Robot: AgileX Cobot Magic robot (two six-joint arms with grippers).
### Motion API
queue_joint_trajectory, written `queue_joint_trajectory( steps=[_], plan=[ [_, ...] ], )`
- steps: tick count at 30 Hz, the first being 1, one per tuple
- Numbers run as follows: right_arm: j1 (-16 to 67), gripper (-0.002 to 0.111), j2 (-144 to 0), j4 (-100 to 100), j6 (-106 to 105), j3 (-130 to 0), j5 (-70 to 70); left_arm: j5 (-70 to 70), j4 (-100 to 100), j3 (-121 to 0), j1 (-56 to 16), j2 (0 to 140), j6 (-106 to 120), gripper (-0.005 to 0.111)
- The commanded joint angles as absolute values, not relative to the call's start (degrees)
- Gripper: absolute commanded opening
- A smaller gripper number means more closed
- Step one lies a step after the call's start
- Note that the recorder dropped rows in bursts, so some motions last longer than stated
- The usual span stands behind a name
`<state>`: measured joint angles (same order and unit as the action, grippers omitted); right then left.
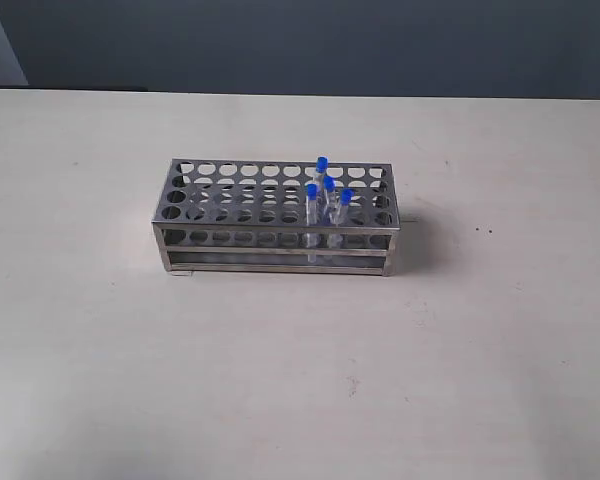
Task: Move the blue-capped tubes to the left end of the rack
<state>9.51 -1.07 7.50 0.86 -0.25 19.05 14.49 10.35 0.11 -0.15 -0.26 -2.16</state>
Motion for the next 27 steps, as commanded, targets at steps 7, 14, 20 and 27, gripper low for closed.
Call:
queue_joint_trajectory(
  steps=[7, 14, 20, 27],
  plan=[
    [9.19, -0.001, -0.79, 45.99, 11.42, 0.0, -3.67, 13.72, 10.29, 0.0, -0.54, 0.0, -2.36, 0.0],
    [9.42, -0.001, -21.2, -1.1, 4.97, -37.83, -9.8, 13.72, 10.29, 0.0, -0.54, 0.0, -2.36, 0.0],
    [10.93, -0.001, -46.16, -11.53, 5.21, -59.08, -4.63, 13.72, 10.29, 0.0, -0.54, 0.0, -2.36, 0.0],
    [21.66, -0.001, -61.87, -12.61, 5.21, -45.85, -13.94, 13.72, 10.29, 0.0, -0.54, 0.0, -2.36, 0.0]
  ],
)
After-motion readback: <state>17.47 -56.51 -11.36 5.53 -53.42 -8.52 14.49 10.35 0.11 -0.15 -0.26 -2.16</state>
